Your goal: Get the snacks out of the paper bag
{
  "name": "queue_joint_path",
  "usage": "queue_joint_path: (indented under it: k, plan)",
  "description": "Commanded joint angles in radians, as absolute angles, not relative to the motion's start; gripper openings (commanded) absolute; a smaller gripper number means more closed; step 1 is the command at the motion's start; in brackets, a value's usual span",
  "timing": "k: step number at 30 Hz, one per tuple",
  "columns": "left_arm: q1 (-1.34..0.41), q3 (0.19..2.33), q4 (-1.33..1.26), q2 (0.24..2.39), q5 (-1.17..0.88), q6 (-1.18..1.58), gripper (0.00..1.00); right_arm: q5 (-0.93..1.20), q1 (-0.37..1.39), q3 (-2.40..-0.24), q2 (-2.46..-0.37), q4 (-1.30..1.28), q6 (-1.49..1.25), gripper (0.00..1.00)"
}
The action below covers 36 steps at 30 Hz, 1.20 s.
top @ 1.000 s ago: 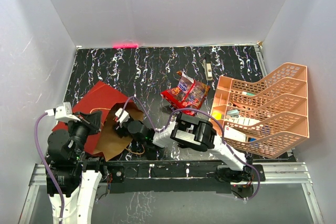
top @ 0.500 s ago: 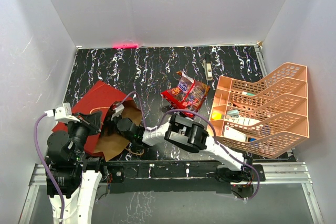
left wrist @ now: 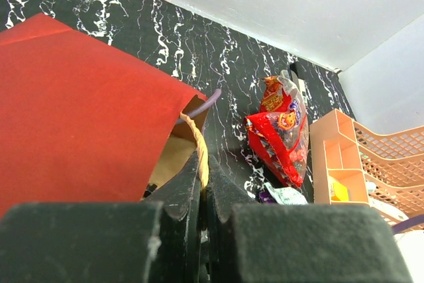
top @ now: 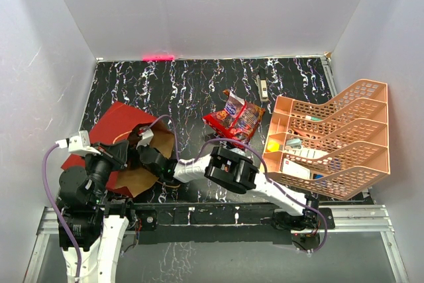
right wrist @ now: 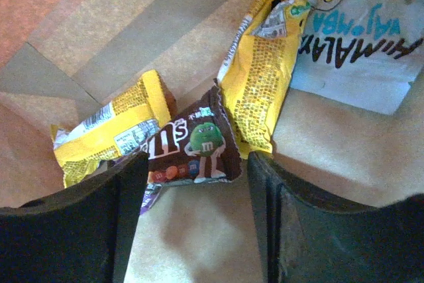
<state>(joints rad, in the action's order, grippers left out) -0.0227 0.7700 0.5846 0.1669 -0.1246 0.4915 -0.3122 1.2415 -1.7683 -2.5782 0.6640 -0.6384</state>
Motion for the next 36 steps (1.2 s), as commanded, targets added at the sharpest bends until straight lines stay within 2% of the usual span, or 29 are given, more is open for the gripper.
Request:
queue_joint_path:
  k: [1, 4, 11, 15, 30, 36]
  plan:
    - [-0.025, 0.776, 0.562, 0.161, -0.132, 0.491, 0.0, -0.261, 1.238, -1.861, -2.637, 0.679, -0.644, 0.59]
    - [-0.025, 0.776, 0.565, 0.162, -0.13, 0.491, 0.0, -0.262, 1.238, -1.878, -2.647, 0.688, -0.642, 0.51]
    - [-0.026, 0.782, 0.572, 0.177, -0.124, 0.491, 0.0, -0.331, 1.216, -1.838, -2.59, 0.721, -0.594, 0.18]
    - [-0.025, 0.781, 0.572, 0.181, -0.124, 0.491, 0.0, -0.349, 1.212, -1.737, -2.508, 0.79, -0.502, 0.08]
    - [-0.022, 0.777, 0.567, 0.172, -0.125, 0.491, 0.0, -0.416, 1.215, -1.201, -2.151, 1.008, -0.372, 0.07]
    - [-0.021, 0.773, 0.561, 0.167, -0.13, 0.491, 0.0, -0.392, 1.216, -1.068, -2.036, 1.036, -0.342, 0.07]
